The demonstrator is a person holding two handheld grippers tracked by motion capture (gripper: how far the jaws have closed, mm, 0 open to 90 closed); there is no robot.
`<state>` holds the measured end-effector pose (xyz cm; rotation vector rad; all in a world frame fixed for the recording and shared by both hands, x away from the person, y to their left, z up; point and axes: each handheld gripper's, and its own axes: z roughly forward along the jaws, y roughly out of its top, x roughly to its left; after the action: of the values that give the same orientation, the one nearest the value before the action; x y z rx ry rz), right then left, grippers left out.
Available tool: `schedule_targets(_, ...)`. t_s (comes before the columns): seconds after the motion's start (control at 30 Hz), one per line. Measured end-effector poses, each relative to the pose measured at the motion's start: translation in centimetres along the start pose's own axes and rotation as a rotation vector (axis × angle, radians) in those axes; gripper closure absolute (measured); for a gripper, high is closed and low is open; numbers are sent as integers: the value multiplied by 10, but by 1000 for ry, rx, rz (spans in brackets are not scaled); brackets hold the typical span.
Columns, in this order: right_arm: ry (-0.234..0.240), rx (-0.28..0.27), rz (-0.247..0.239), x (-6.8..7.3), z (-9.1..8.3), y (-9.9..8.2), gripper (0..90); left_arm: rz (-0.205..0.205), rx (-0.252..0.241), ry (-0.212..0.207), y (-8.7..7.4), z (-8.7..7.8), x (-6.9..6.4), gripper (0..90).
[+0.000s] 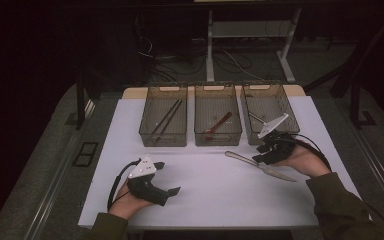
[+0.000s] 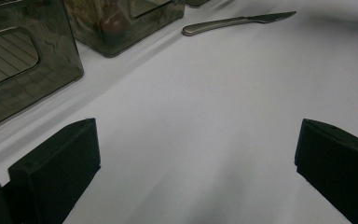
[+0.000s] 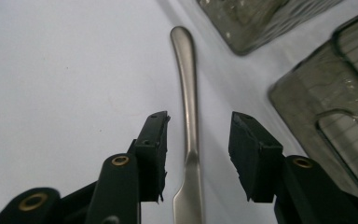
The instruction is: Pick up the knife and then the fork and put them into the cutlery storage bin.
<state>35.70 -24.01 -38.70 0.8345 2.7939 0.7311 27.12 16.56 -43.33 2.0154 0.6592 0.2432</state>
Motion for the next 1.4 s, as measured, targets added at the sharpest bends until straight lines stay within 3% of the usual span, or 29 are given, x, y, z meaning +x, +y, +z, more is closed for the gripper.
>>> schedule_targets(0.47,6,143,-53,-4,28,7,698,-1,3,-3,0,0,0,0)
schedule_targets(0.9,24,273,-76,-1,47,18,733,-5,-3,-3,0,0,0,0)
schedule_targets(0.93,9,290,-97,-3,49,19,734,-7,-3,-4,0,-1,0,0)
schedule_targets(1.1,42,333,-93,-5,52,26,750,-5,-1,-5,0,0,0,0)
schedule_targets(1.27,29,397,-117,-6,56,33,770,-5,0,-6,0,0,0,0)
schedule_targets(1.4,23,426,-101,-5,58,37,784,-4,1,-6,0,0,0,0)
